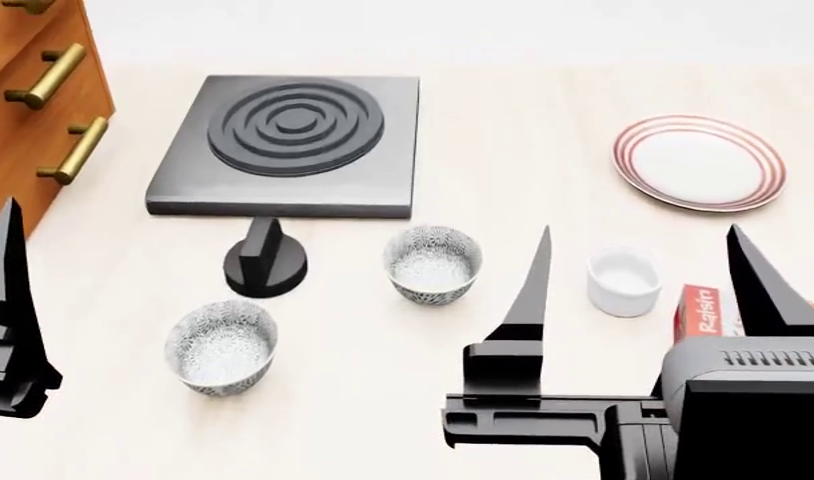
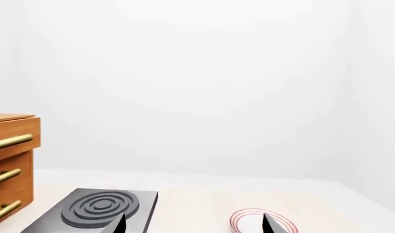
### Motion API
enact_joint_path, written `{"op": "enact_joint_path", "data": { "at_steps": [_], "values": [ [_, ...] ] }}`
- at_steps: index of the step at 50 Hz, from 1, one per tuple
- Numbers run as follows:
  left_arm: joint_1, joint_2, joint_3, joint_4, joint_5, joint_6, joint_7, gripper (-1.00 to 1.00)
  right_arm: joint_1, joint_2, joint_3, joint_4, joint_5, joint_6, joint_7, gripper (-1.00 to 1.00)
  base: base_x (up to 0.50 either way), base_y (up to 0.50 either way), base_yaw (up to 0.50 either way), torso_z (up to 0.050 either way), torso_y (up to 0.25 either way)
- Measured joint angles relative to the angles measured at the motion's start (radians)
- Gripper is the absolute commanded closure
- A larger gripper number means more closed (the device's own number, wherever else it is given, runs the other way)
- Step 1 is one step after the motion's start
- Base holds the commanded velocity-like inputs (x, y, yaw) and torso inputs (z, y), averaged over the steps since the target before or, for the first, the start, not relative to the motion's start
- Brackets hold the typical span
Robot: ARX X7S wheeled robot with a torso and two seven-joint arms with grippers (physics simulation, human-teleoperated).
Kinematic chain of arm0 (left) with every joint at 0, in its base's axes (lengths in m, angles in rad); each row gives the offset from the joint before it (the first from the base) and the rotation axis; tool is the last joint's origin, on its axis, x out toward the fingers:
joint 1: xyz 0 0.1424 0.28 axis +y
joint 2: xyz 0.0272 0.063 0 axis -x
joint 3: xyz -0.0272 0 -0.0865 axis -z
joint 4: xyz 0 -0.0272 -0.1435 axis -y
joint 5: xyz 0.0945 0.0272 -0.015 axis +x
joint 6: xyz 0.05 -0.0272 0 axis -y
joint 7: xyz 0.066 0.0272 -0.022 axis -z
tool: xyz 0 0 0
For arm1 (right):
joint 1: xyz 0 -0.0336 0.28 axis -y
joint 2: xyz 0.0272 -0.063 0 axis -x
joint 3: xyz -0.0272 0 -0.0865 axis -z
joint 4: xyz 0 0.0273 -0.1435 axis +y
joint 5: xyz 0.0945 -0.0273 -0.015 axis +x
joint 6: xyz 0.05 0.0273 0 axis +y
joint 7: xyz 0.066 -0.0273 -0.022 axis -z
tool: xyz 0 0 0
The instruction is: Pick the akita bowl next to the ramekin and place it on the plate.
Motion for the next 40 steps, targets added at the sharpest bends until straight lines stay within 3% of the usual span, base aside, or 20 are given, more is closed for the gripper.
{"op": "enact_joint_path", "data": {
  "at_steps": [40],
  "values": [
    [-0.004,-0.046,0.018,-0.013,-0.068,0.034,-0.065,-1.0,0.011,0.028,-0.028,0.015,0.018,-0.031,0.03,-1.0,0.16,0.0,0.0,0.0,0.0]
  ]
}}
